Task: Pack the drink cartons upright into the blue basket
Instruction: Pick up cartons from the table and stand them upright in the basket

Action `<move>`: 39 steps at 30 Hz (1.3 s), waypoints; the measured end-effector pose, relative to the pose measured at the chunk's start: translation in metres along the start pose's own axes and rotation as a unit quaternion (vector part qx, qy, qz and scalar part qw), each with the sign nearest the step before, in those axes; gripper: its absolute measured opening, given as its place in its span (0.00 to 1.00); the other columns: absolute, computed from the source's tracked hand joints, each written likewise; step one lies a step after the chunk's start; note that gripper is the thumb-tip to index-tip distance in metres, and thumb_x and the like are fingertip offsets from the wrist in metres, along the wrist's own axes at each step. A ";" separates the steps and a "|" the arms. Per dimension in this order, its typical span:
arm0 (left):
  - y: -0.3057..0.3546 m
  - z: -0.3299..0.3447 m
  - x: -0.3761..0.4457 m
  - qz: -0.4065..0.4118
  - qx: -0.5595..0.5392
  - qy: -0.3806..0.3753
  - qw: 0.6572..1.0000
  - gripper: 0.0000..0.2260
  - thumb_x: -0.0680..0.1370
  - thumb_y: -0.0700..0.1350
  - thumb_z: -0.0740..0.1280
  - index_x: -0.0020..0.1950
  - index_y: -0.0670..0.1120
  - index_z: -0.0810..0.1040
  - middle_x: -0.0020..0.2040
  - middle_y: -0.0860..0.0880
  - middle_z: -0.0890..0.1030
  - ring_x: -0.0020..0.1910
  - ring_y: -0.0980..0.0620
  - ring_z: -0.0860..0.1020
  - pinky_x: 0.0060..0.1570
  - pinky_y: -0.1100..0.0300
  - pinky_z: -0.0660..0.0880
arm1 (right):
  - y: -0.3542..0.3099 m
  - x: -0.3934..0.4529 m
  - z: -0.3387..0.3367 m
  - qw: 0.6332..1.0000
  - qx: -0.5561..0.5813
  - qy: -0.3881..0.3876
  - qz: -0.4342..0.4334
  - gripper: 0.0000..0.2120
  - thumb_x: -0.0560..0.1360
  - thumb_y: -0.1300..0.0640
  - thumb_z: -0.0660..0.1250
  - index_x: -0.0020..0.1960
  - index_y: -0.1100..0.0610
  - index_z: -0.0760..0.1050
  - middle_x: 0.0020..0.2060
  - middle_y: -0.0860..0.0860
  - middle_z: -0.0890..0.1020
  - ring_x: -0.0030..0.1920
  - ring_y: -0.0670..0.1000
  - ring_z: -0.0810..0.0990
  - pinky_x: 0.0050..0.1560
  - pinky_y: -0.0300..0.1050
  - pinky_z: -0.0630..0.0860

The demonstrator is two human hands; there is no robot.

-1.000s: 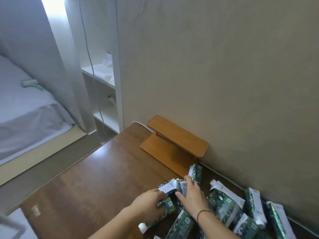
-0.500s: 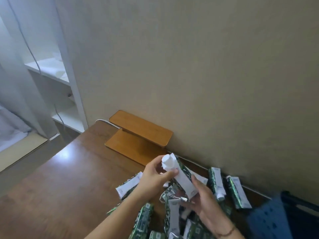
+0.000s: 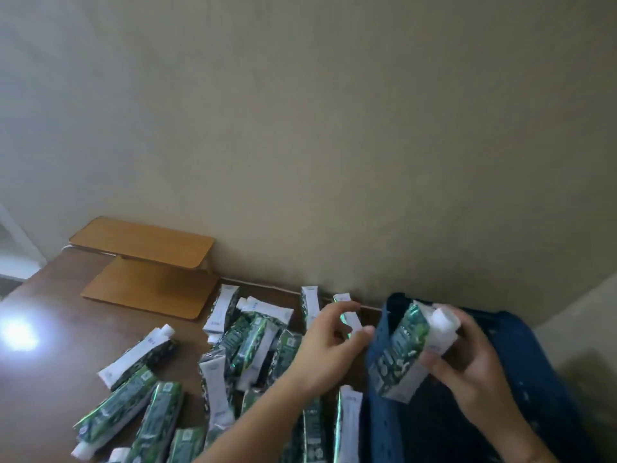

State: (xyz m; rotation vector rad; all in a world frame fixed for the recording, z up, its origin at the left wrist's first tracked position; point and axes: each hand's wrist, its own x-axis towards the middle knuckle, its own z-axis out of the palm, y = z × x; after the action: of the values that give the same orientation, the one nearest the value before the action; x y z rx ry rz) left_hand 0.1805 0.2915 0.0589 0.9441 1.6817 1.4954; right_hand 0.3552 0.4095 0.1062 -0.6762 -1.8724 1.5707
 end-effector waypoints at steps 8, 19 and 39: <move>-0.054 0.081 0.001 -0.127 -0.069 -0.088 0.986 0.32 0.73 0.54 0.70 0.74 0.58 0.61 0.71 0.53 0.72 0.65 0.54 0.77 0.63 0.56 0.76 | 0.047 0.015 -0.061 0.981 -0.176 0.074 0.022 0.24 0.67 0.53 0.76 0.56 0.43 0.67 0.48 0.46 0.81 0.45 0.43 0.82 0.44 0.39 0.80; -0.066 0.079 -0.002 -0.171 -0.074 -0.070 0.980 0.26 0.69 0.68 0.70 0.64 0.75 0.64 0.68 0.63 0.73 0.69 0.57 0.71 0.70 0.52 0.70 | 0.168 0.039 -0.004 0.953 -0.286 0.015 0.102 0.39 0.69 0.65 0.70 0.73 0.47 0.56 0.51 0.58 0.84 0.49 0.60 0.84 0.46 0.51 0.80; -0.125 0.082 -0.038 -0.126 0.542 -0.072 0.828 0.46 0.71 0.65 0.62 0.80 0.47 0.44 0.62 0.44 0.79 0.64 0.42 0.72 0.65 0.48 0.64 | 0.116 -0.019 -0.023 0.951 -0.292 -0.004 0.102 0.24 0.74 0.60 0.70 0.68 0.49 0.68 0.52 0.42 0.76 0.52 0.40 0.76 0.51 0.33 0.72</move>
State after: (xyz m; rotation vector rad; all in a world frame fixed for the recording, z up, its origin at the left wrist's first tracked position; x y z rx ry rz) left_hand 0.2612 0.2899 -0.0729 1.2453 2.4197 0.1579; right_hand 0.3859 0.4312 -0.0071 -1.1496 -2.3550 1.1156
